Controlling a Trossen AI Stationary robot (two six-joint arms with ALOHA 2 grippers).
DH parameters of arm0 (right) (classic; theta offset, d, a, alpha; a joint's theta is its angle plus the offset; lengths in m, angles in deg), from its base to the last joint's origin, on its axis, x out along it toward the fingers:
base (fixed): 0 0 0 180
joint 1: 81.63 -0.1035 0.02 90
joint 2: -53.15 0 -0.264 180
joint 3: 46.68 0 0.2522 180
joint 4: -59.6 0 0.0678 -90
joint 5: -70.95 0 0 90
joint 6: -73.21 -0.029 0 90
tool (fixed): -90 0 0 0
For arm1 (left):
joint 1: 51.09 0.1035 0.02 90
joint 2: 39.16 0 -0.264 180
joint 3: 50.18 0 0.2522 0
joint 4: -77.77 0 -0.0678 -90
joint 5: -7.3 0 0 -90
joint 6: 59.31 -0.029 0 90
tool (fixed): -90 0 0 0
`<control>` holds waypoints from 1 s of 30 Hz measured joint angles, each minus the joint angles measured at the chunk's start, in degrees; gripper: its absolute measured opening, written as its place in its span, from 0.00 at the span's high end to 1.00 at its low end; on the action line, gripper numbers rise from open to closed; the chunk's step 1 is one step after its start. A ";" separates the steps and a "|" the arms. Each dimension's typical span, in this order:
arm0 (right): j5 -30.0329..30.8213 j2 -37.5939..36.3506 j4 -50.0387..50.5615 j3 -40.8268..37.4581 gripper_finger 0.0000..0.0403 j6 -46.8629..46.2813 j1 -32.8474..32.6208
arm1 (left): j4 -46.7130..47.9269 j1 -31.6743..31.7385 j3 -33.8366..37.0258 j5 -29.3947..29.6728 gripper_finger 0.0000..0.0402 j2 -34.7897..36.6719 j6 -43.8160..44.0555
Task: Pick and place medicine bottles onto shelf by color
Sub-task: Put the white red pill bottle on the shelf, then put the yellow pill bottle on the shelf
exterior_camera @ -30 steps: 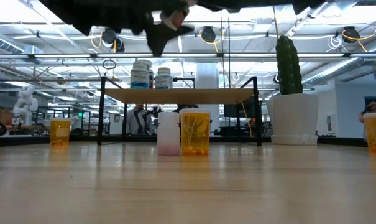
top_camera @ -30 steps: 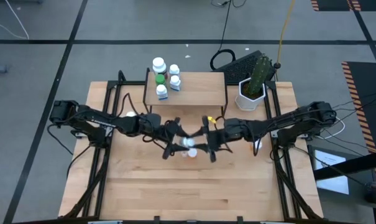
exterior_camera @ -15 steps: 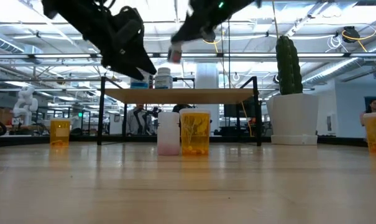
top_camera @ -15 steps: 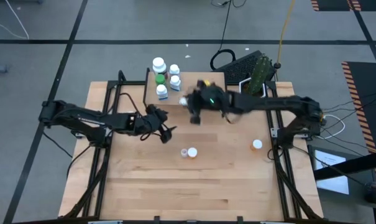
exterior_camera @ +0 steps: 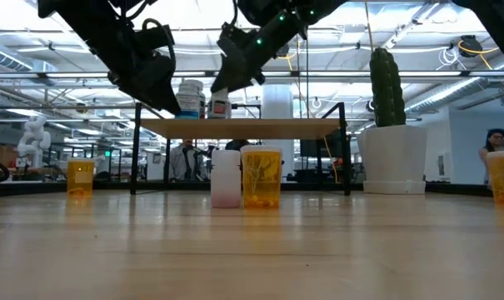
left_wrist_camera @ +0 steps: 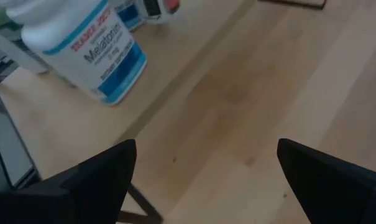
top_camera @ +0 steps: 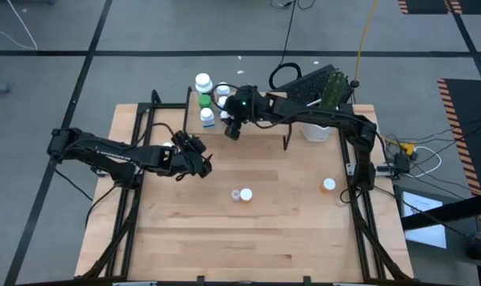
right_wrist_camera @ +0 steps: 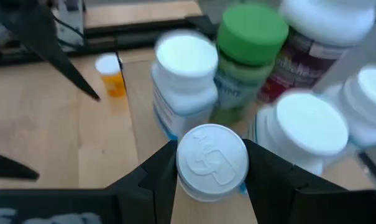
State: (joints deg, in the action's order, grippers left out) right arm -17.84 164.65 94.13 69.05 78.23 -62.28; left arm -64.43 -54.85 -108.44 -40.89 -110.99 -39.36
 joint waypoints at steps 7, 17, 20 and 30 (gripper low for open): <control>0.00 0.74 1.18 -0.20 0.61 -1.86 0.60 | 2.70 0.01 0.00 0.26 0.02 0.00 1.71; 0.00 0.68 1.14 -0.22 0.48 -3.44 0.88 | 11.07 0.01 0.00 4.74 0.02 0.39 7.49; -0.04 -0.03 1.05 -0.24 0.44 -2.66 0.88 | 16.90 -0.24 0.00 8.12 0.02 2.14 11.86; -0.29 -5.19 3.01 -1.22 0.37 -0.30 -1.07 | 23.33 -1.89 11.19 12.19 0.02 15.43 24.65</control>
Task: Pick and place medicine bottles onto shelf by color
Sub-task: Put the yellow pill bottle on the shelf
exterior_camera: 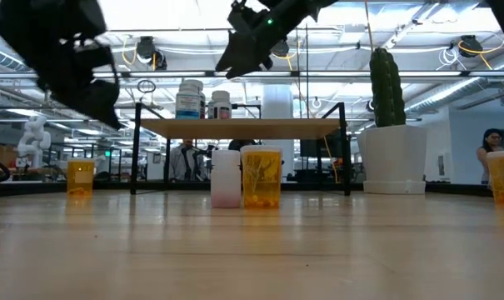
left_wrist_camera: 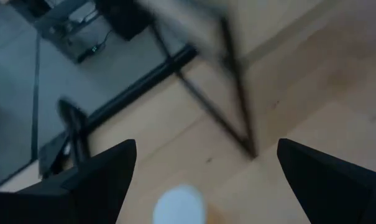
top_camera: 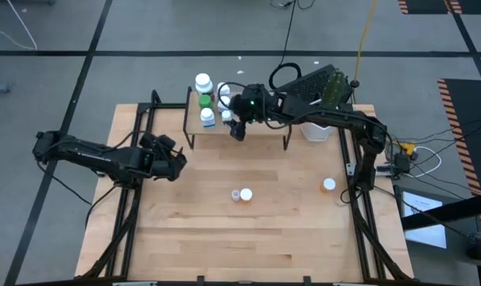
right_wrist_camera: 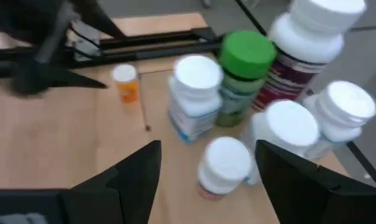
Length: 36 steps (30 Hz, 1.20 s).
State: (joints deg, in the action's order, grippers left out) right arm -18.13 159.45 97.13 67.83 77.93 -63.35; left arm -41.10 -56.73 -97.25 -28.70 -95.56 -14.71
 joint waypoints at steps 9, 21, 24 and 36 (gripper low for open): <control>-4.23 -6.13 -11.45 -11.00 0.37 -3.09 -2.67 | -2.78 8.41 9.23 -2.68 0.02 4.04 4.66; -4.02 -12.86 -20.03 -20.77 0.36 -3.60 -3.78 | -19.48 19.61 16.49 -12.51 0.03 3.58 -4.53; -3.99 -14.38 -19.93 -22.08 0.36 -3.64 -3.78 | -19.76 21.37 17.17 -13.73 0.08 3.58 -5.20; -4.26 -17.00 -18.48 -23.78 0.36 -4.77 -3.79 | -25.52 24.26 17.62 -25.38 0.50 3.57 -13.41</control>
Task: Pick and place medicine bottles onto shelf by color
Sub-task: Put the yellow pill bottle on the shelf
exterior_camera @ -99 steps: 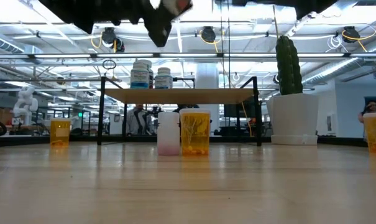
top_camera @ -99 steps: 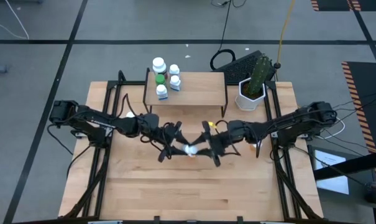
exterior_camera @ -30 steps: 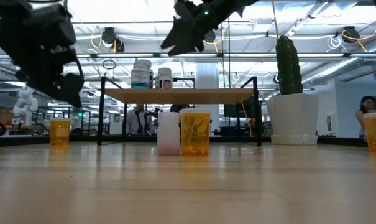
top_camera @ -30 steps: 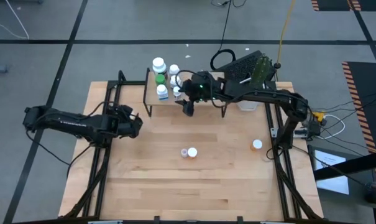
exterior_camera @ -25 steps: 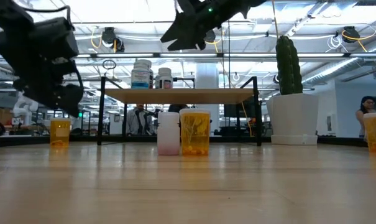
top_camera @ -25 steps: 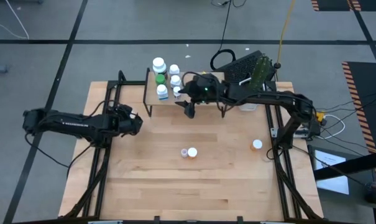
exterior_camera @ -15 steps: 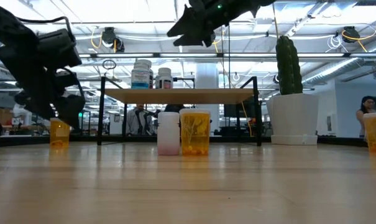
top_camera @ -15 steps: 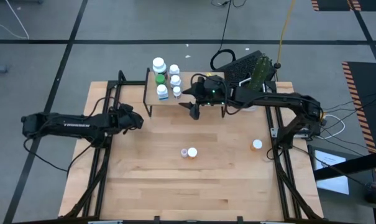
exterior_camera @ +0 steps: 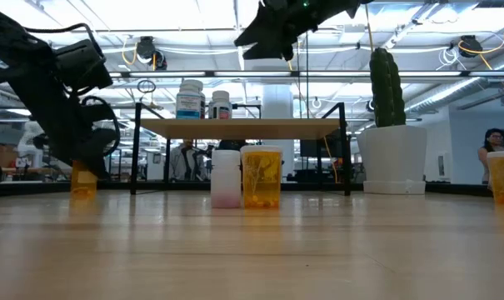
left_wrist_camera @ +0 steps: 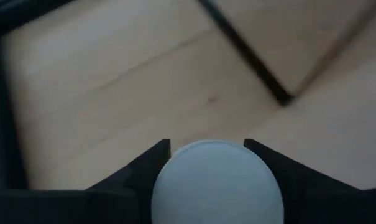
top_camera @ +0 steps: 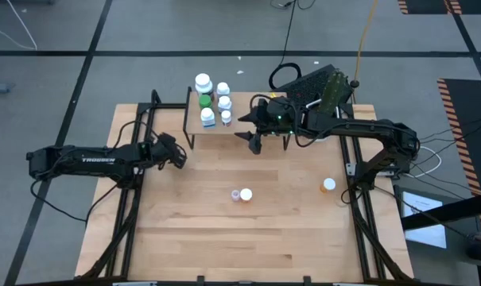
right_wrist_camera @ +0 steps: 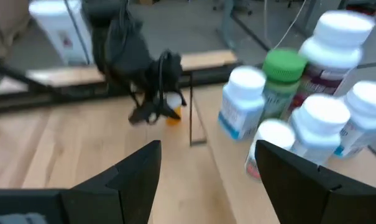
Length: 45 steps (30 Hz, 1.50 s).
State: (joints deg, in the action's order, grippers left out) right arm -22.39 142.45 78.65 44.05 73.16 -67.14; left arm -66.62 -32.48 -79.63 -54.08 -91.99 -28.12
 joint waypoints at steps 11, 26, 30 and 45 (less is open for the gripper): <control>-2.66 0.06 7.43 -2.27 0.36 3.76 -3.39 | -12.96 -6.74 -0.02 -15.07 0.45 0.01 -10.08; -2.51 0.04 5.62 -3.91 0.36 2.25 -8.03 | -32.74 -16.22 -0.49 -14.90 0.47 -10.47 -13.00; -2.51 0.04 4.67 -4.41 0.36 2.24 -8.92 | -32.64 -16.22 -3.96 -15.68 0.46 -18.09 -11.16; -2.73 0.82 -30.14 -23.16 0.35 2.99 -12.82 | -31.92 -21.24 -13.84 -20.04 0.37 -25.47 -13.42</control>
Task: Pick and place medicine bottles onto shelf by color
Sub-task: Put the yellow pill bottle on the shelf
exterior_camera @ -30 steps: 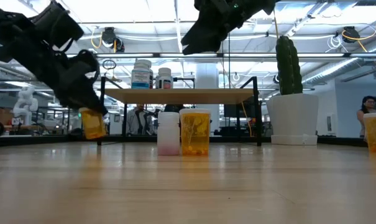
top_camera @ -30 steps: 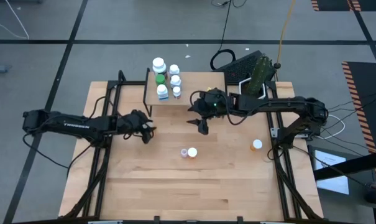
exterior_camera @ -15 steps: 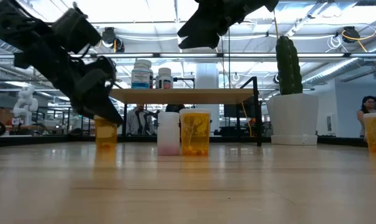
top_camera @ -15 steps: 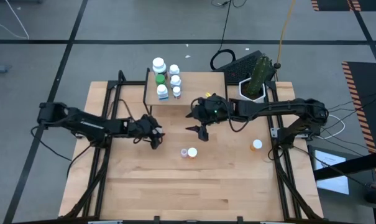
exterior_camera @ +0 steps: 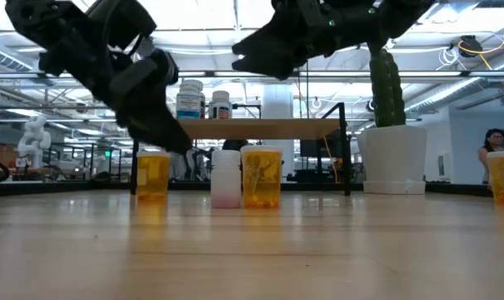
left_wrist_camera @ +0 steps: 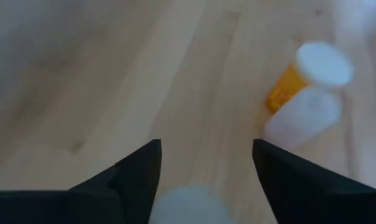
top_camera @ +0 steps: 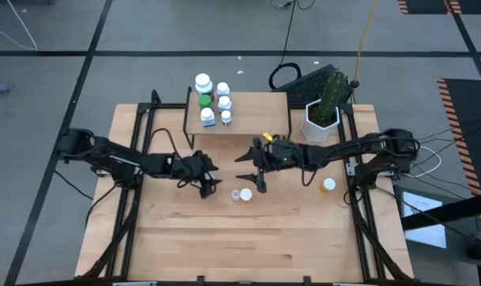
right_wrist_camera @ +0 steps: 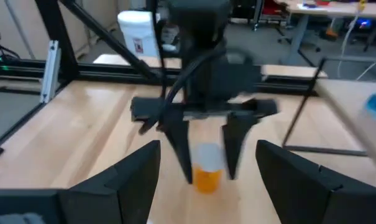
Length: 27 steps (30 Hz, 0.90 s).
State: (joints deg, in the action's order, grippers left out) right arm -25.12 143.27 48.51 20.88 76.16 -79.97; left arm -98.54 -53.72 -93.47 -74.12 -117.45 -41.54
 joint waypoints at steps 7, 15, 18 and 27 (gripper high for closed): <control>0.07 8.55 -4.99 1.39 0.27 -1.97 -1.47 | 10.79 -0.23 -3.89 1.56 0.21 6.86 -1.12; 0.04 24.90 -4.00 15.76 0.15 0.03 -0.20 | 16.83 -4.69 -3.26 19.10 0.22 20.78 -1.12; 0.46 29.97 1.03 22.92 0.12 1.04 0.06 | 18.75 -6.99 -2.25 22.63 0.26 24.69 -1.12; 4.52 36.49 7.06 29.76 0.12 0.96 1.44 | 19.30 -11.53 2.50 30.29 0.36 28.89 0.49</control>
State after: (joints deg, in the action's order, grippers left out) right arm -20.59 179.76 55.57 50.65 77.12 -78.53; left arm -79.24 -65.24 -90.97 -43.82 -88.57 -41.05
